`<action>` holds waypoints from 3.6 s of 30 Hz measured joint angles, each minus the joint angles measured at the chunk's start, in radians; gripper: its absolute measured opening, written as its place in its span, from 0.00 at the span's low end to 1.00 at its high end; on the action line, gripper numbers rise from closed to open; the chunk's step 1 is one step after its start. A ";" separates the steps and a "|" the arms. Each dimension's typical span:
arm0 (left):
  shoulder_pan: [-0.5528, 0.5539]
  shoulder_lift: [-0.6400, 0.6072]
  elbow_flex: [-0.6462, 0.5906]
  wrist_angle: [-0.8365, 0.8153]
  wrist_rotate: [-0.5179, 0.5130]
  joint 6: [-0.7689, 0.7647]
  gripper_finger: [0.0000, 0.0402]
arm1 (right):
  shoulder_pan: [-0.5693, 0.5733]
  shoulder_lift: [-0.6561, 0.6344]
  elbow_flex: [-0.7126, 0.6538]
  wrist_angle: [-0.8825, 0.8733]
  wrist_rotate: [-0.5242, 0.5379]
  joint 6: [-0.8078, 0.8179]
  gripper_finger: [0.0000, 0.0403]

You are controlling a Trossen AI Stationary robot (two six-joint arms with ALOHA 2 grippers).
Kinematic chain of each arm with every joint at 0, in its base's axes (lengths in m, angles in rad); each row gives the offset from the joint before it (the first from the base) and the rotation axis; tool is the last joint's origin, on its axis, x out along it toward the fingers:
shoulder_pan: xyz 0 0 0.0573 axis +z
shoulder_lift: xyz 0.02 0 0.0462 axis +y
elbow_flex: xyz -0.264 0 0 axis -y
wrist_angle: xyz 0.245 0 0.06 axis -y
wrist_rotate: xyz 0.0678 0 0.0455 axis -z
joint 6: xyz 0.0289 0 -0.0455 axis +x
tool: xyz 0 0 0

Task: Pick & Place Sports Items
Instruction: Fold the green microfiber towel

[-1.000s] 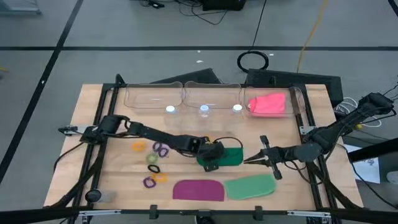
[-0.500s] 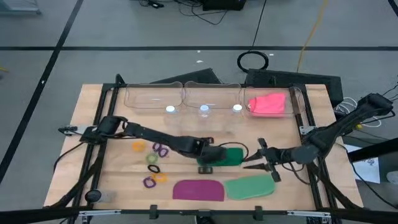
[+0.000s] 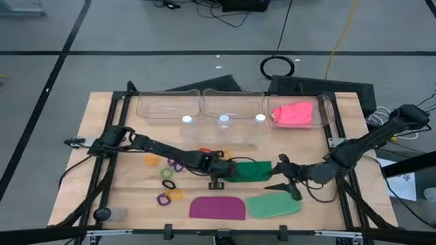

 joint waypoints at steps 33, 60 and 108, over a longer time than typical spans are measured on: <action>-0.053 0.007 -0.015 0.112 0.059 -0.087 0.06 | -0.223 0.179 0.000 -0.524 -0.366 0.548 0.58; -0.053 0.007 -0.015 0.113 0.044 -0.085 0.06 | -0.223 0.288 -0.181 -0.113 -0.467 0.741 0.58; -0.052 0.007 -0.015 0.113 0.042 -0.088 0.06 | -0.230 0.159 -0.187 -0.268 -0.392 0.630 0.33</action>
